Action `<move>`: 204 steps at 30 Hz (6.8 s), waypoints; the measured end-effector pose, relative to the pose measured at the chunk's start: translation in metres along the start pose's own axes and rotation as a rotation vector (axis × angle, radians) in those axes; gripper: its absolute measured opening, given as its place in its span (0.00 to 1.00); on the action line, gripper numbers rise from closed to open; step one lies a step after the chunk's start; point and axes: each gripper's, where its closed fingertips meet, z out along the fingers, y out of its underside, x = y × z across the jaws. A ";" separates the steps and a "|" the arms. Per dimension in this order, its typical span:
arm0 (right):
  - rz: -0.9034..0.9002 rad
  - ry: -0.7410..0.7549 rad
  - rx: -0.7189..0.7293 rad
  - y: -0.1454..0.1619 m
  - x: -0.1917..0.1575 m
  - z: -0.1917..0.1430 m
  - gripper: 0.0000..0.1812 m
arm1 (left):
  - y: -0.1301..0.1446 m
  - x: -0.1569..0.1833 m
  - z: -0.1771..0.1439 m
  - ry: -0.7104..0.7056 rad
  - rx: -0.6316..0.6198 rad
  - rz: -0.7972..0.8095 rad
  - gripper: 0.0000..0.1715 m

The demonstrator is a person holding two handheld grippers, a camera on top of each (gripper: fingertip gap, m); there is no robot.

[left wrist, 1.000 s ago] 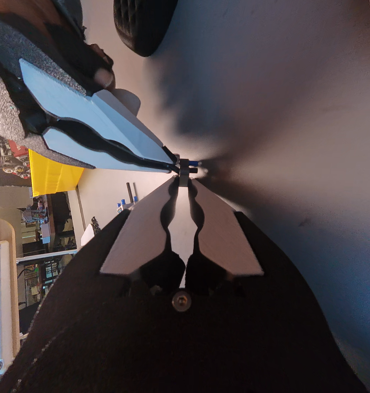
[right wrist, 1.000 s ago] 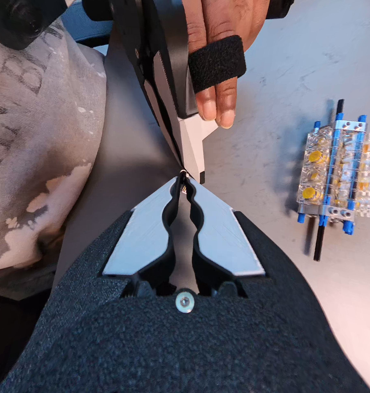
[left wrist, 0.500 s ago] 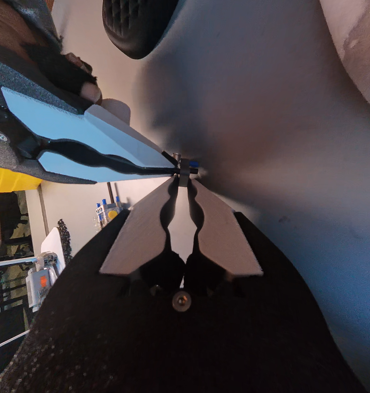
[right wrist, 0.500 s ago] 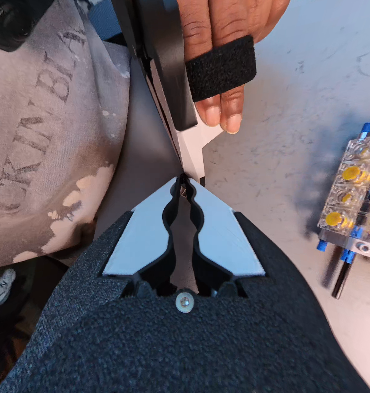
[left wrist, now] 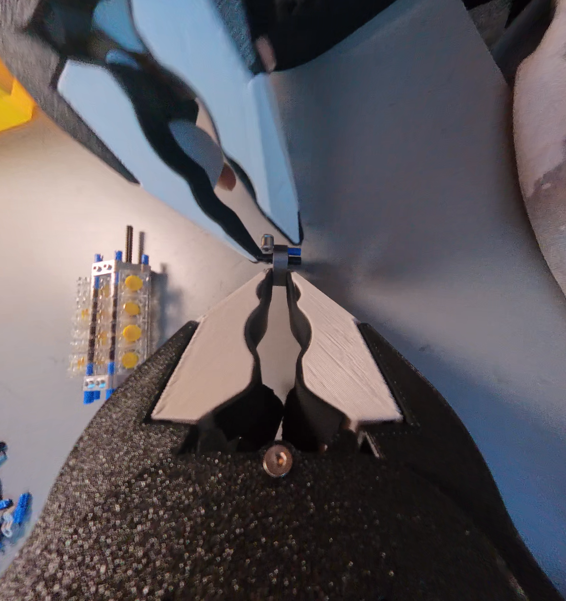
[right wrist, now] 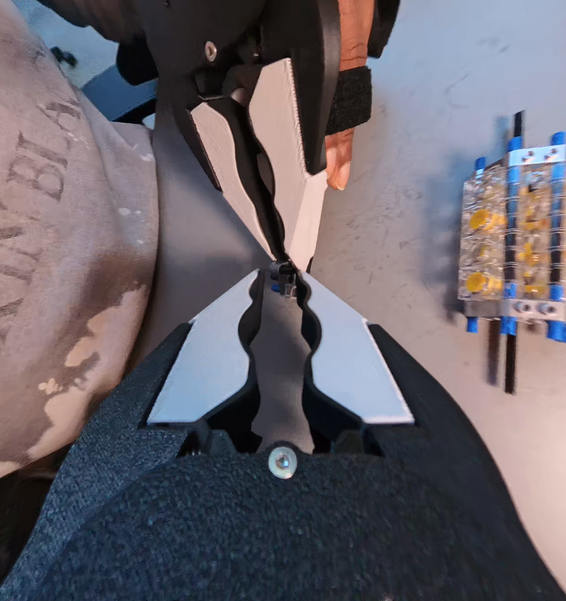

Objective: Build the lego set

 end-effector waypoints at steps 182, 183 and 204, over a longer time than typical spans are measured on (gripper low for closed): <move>-0.218 0.401 0.546 -0.055 0.022 -0.063 0.01 | 0.014 -0.031 -0.028 0.010 0.162 -0.252 0.08; -0.211 0.401 0.553 -0.053 0.024 -0.064 0.01 | 0.016 -0.029 -0.023 0.007 0.134 -0.231 0.08; -0.167 0.352 0.522 -0.037 0.028 -0.054 0.01 | -0.022 -0.042 -0.028 -0.026 0.318 -0.240 0.01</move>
